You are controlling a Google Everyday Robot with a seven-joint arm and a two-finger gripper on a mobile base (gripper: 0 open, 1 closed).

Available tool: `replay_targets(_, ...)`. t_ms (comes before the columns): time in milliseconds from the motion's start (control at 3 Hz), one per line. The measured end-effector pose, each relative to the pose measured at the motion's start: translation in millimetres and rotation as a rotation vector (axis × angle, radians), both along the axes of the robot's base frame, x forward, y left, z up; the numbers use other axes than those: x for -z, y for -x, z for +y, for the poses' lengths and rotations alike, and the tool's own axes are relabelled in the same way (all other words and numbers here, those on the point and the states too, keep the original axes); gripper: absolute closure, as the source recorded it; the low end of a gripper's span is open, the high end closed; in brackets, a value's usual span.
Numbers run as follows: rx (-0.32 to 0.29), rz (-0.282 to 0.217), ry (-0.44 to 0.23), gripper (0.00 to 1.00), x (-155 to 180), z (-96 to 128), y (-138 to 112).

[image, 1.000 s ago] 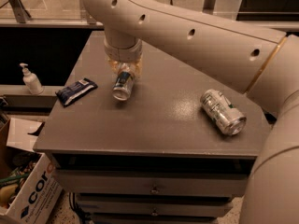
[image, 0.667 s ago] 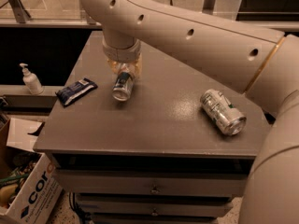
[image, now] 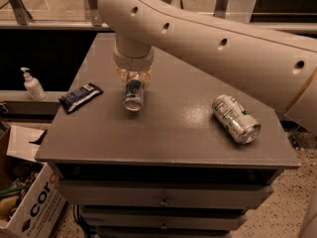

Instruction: Place redbull can upright

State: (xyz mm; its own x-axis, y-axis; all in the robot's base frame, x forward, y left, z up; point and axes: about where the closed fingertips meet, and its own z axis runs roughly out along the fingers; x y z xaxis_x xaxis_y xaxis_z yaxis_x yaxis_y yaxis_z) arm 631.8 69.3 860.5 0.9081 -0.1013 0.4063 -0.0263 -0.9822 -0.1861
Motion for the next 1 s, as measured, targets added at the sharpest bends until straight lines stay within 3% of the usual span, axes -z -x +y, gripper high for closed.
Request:
replay_targets(667,-0.281,-0.092,-0.007,1.0,-11.6,3.7,-6.7)
replay_targets(1000,-0.4,-0.102,-0.04,1.0,-18.6,3.6,-7.2)
